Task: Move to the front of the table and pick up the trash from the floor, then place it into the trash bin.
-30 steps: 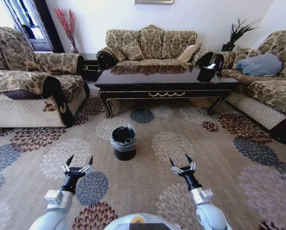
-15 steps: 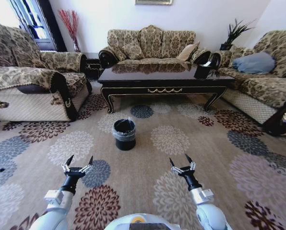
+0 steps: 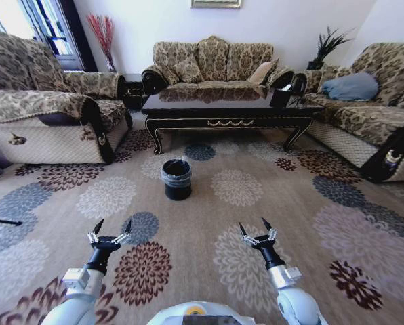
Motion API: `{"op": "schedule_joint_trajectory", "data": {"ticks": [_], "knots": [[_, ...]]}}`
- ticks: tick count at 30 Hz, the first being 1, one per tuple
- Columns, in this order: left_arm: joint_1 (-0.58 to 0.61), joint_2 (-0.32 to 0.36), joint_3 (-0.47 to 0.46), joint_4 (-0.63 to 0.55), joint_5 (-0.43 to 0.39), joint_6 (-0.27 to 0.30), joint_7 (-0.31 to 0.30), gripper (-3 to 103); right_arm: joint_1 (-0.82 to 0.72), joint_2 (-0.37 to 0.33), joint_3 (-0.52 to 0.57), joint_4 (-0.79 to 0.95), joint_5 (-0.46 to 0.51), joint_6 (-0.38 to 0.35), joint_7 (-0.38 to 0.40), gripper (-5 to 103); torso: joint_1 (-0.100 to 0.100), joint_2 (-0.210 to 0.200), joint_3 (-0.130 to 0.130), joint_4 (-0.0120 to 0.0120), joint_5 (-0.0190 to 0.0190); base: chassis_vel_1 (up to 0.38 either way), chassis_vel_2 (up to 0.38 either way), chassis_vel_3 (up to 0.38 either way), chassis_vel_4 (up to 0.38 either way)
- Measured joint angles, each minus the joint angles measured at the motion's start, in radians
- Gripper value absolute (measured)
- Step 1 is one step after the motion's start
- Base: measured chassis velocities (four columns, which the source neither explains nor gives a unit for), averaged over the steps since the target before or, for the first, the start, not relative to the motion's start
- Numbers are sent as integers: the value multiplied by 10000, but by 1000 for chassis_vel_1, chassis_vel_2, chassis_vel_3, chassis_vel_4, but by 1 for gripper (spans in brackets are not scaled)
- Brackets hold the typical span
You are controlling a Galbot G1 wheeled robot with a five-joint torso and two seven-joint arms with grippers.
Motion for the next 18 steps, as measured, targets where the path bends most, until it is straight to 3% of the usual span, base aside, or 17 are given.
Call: {"op": "schedule_joint_trajectory", "data": {"ticks": [18], "knots": [[0, 0, 1, 0, 0, 0, 0, 100, 1, 0, 0, 0, 0, 0, 0, 100, 2, 0, 0, -1, -1, 177, -178, -188, 178]]}}
